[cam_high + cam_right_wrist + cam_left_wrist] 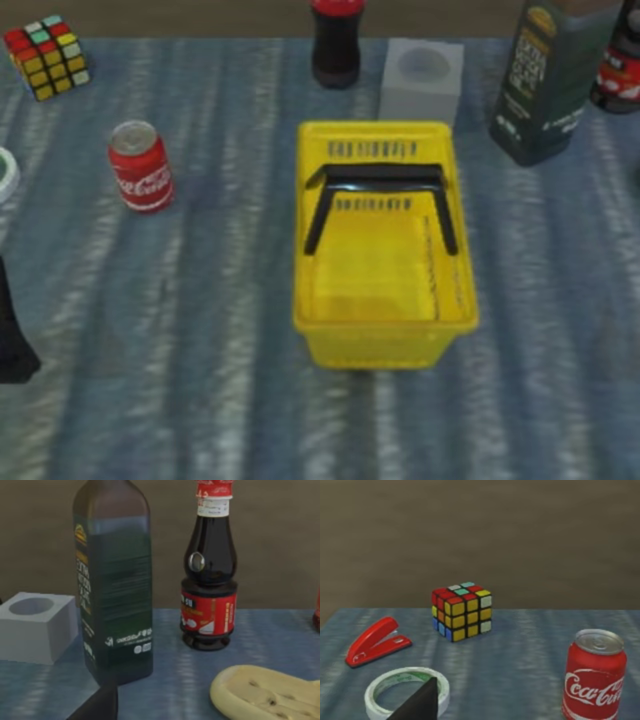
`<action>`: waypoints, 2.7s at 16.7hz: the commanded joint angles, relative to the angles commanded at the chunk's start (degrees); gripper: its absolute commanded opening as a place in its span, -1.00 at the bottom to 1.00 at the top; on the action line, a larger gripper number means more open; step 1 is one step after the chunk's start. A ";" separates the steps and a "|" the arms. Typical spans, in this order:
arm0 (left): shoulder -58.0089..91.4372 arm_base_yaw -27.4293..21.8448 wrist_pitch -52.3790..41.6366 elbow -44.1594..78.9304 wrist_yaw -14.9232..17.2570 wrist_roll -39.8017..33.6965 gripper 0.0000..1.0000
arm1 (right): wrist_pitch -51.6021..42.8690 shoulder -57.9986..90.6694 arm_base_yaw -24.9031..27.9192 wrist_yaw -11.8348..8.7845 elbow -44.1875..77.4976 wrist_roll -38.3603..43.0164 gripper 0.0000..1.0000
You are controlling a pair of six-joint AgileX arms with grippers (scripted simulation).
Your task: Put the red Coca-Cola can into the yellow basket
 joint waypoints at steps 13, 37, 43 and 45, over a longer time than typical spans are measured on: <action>34.72 -4.55 -24.20 28.38 1.99 8.56 1.00 | 0.00 0.00 0.00 0.00 0.00 0.00 1.00; 145.23 -9.78 -87.79 143.02 0.46 37.39 1.00 | 0.00 0.00 0.00 0.00 0.00 0.00 1.00; 145.99 -9.70 -87.96 144.04 0.43 37.57 1.00 | 0.00 0.00 0.00 0.00 0.00 0.00 1.00; 145.78 -9.74 -87.00 143.05 0.40 37.60 1.00 | 0.00 0.00 0.00 0.00 0.00 0.00 1.00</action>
